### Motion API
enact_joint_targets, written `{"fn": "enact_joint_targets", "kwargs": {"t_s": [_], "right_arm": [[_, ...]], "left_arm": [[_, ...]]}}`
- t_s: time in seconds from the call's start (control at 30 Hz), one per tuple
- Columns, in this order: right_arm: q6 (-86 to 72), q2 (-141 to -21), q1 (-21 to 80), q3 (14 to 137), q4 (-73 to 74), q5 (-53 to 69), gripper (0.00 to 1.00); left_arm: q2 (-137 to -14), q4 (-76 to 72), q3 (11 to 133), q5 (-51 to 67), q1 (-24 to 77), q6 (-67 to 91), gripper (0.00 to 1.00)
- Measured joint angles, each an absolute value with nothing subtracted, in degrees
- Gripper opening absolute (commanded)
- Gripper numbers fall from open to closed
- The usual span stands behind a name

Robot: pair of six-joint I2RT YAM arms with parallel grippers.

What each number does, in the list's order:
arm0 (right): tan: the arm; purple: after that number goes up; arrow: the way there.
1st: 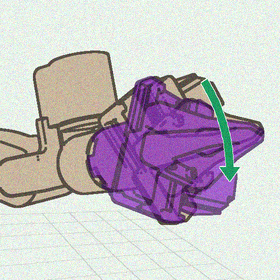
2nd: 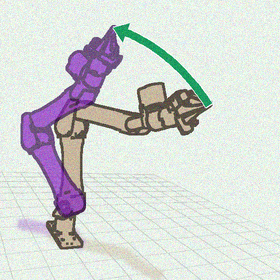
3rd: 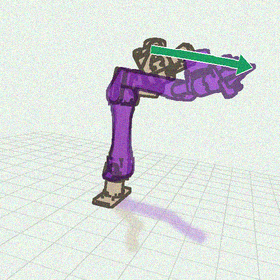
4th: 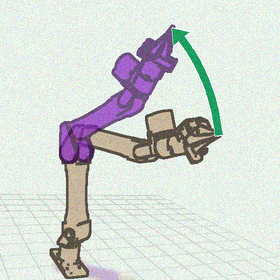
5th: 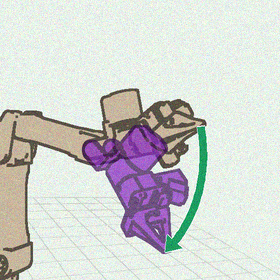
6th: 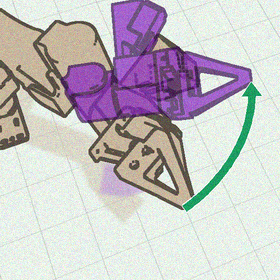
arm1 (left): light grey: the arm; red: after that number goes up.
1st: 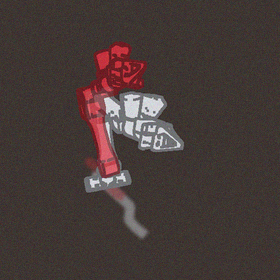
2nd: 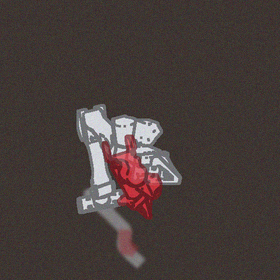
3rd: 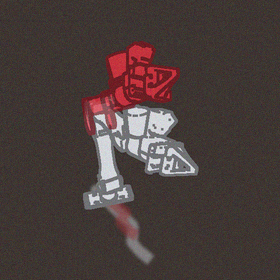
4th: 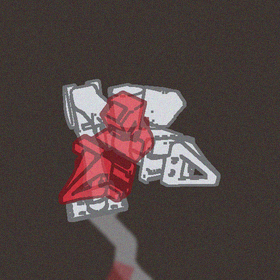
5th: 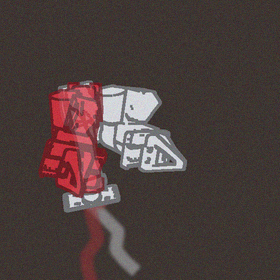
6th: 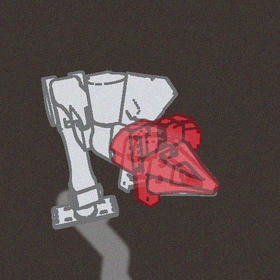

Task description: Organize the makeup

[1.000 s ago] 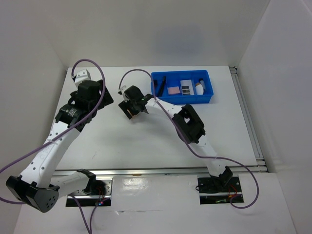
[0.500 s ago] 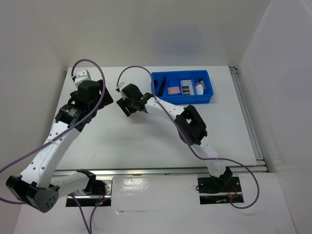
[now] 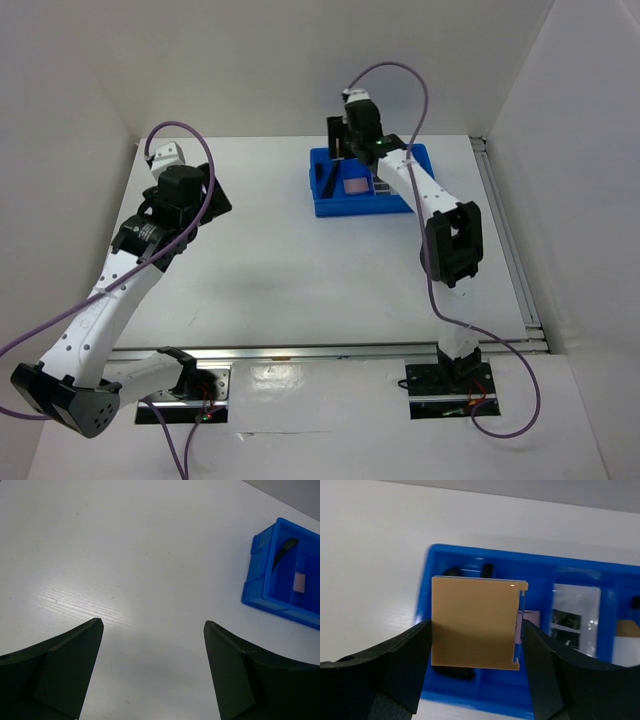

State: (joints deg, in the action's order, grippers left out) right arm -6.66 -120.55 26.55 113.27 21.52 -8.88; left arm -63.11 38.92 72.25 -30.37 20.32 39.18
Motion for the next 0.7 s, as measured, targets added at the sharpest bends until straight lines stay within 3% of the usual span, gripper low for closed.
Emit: {"fn": "enact_joint_targets", "kwargs": {"t_s": [0.17,0.5,0.53,0.57,0.6,0.7], "right_arm": [[-10.39,-125.71,19.42,117.08,25.3,-9.26,0.47],[-12.25,-133.45,19.51,118.63,29.39,-8.82,0.55],[-12.34,-133.71,19.53,118.63,29.63,-8.8,0.59],[-12.38,-134.02,19.53,118.63,29.82,-8.82,0.72],[-12.38,-134.13,19.53,118.63,29.89,-8.82,0.79],[-12.64,-134.26,19.53,118.63,29.89,-8.84,0.95]], "left_arm": [[-63.26,38.74,72.25,-30.11,20.32,39.16,0.96],[-65.36,38.59,72.25,-29.47,20.32,39.13,0.96],[-65.47,38.54,72.25,-29.43,20.32,39.13,0.96],[-65.6,38.57,72.25,-29.23,20.32,39.13,0.96],[-65.76,38.59,72.25,-29.15,20.32,39.13,0.96],[-66.26,38.59,72.4,-28.84,20.32,39.11,0.96]]}}
